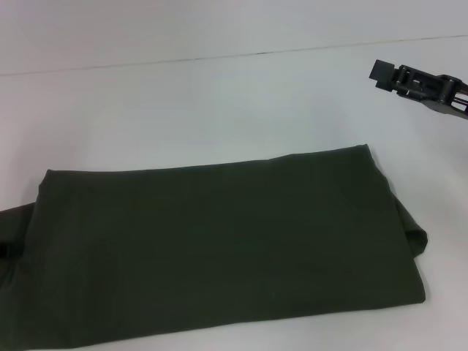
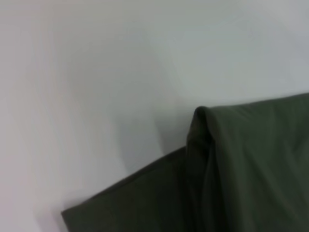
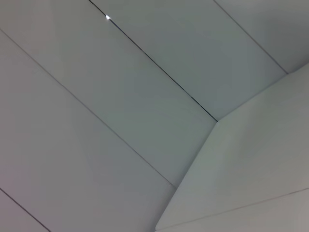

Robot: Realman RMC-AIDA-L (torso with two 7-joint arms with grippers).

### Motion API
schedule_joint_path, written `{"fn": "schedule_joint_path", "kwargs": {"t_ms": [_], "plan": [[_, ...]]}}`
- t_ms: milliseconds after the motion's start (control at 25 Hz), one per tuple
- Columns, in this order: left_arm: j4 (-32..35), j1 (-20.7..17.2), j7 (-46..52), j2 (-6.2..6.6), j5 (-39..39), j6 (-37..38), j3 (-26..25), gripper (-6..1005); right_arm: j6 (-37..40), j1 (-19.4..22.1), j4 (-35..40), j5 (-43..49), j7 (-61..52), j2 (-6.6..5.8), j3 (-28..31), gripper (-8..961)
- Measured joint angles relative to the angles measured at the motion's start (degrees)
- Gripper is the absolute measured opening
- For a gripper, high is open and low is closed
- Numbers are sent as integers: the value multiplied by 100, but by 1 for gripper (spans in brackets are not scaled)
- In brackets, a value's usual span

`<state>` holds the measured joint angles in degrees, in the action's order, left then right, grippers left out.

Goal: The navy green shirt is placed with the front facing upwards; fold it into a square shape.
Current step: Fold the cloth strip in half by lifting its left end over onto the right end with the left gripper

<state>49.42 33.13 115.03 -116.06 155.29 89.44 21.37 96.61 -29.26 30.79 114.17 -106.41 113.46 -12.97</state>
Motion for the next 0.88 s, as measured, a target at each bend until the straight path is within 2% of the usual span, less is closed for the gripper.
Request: {"fn": "schedule_joint_path", "kwargs": {"t_ms": [200, 320, 880], "plan": [[134, -34, 64, 18, -60, 2, -30, 81, 32, -1, 16, -1, -10, 0, 22, 885], [191, -50, 124, 23, -60, 2, -37, 284, 33, 1, 16, -3, -11, 0, 23, 885], [377, -106, 157, 105, 117, 34, -178, 843, 45, 23, 15, -27, -20, 0, 23, 885]]}}
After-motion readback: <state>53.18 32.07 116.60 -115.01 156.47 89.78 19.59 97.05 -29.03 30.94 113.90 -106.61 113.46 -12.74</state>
